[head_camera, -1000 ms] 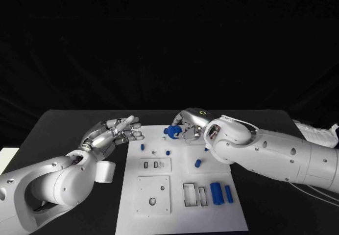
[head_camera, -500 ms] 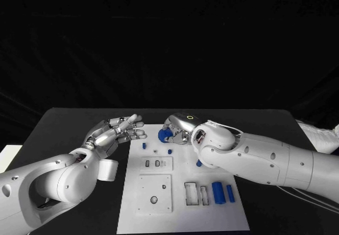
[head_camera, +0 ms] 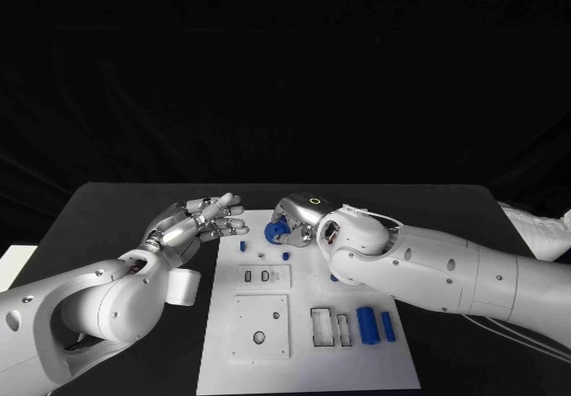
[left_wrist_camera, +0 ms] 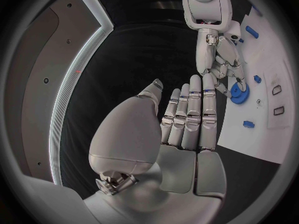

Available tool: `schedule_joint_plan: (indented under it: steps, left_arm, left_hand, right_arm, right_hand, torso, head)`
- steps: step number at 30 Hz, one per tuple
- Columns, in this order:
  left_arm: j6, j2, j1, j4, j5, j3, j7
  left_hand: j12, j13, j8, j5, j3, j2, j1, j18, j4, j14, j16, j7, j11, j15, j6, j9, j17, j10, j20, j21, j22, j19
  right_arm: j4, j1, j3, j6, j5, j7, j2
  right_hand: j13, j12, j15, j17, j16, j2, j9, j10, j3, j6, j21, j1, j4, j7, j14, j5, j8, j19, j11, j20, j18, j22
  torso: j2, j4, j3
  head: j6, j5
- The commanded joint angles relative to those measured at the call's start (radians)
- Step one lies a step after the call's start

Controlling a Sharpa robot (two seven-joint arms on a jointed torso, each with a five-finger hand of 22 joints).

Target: Assemble the parts on the task board

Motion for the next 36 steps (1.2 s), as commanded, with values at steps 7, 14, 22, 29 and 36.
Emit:
schedule_joint_plan:
  steps: [7,14,22,29,36]
  left_arm:
    - [0.021,0.001,0.001,0.001,0.001,0.001,0.003]
    - [0.022,0.001,0.001,0.000,0.001,0.001,0.002]
    - [0.022,0.001,0.001,0.001,0.001,0.001,0.000]
    - [0.023,0.001,0.001,0.000,0.001,0.001,-0.001]
    - [0.027,0.000,0.001,-0.002,0.001,0.001,-0.002]
  left_hand:
    - [-0.005,-0.001,-0.003,-0.005,-0.001,0.002,0.009,0.009,-0.006,-0.009,-0.005,0.005,0.004,0.001,0.001,-0.001,0.001,-0.002,0.003,0.005,0.000,-0.002]
    - [-0.005,-0.001,-0.003,-0.005,-0.001,0.002,0.009,0.009,-0.006,-0.009,-0.005,0.005,0.004,0.001,0.001,-0.001,0.001,-0.002,0.003,0.005,0.000,-0.002]
    - [-0.007,-0.001,-0.006,-0.005,-0.001,0.003,0.009,0.010,-0.008,-0.011,-0.008,0.005,0.004,0.001,0.002,-0.001,0.003,-0.002,0.003,0.005,-0.001,-0.003]
    - [-0.007,-0.001,-0.006,-0.005,-0.001,0.003,0.009,0.010,-0.008,-0.011,-0.008,0.005,0.004,0.001,0.002,-0.001,0.003,-0.002,0.003,0.005,-0.001,-0.003]
    - [-0.008,-0.001,-0.007,-0.005,-0.001,0.003,0.009,0.010,-0.008,-0.011,-0.009,0.005,0.005,0.001,0.001,-0.001,0.004,-0.003,0.003,0.005,-0.001,-0.003]
  right_arm:
    - [-0.018,-0.004,-0.004,0.020,-0.024,-0.036,0.004]
    - [-0.021,-0.004,-0.004,0.024,-0.021,-0.037,0.006]
    - [-0.023,-0.004,-0.004,0.057,0.000,-0.032,0.003]
    - [-0.012,-0.005,-0.004,-0.053,0.016,-0.006,-0.013]
    - [0.037,-0.006,0.005,-0.243,0.177,0.199,-0.111]
  right_hand:
    - [0.248,-0.016,0.014,0.002,-0.004,-0.031,-0.005,0.091,-0.021,-0.060,-0.002,-0.067,0.026,0.014,0.020,-0.119,-0.060,0.016,0.027,0.014,-0.014,0.028]
    - [0.243,-0.024,0.020,0.005,-0.004,-0.055,-0.005,0.086,-0.082,-0.083,-0.002,-0.122,0.111,0.021,0.021,-0.130,-0.084,0.015,0.034,0.020,-0.014,0.028]
    - [0.243,-0.024,0.021,0.008,-0.004,-0.048,0.002,0.086,-0.180,-0.075,-0.002,-0.144,0.217,0.021,0.021,-0.097,-0.082,0.015,0.034,0.022,-0.014,0.028]
    - [0.250,-0.014,0.018,0.009,-0.004,0.006,0.007,0.092,-0.218,-0.057,0.002,-0.190,0.212,0.015,0.021,-0.024,-0.078,0.018,0.030,0.020,-0.015,0.035]
    - [0.251,-0.014,0.018,0.010,-0.005,0.028,0.005,0.093,-0.199,-0.064,0.003,-0.081,0.150,0.017,0.020,0.000,-0.084,0.018,0.030,0.019,-0.015,0.035]
  torso:
    - [0.000,0.0006,0.0009]
    - [0.000,0.0005,0.0009]
    - [0.000,0.0005,0.0006]
    - [0.000,0.0002,0.0017]
    - [0.000,-0.0030,0.0016]
  head:
    - [0.000,-0.004]
    - [-0.001,-0.005]
    - [-0.001,-0.007]
    - [0.002,-0.009]
    - [0.008,-0.015]
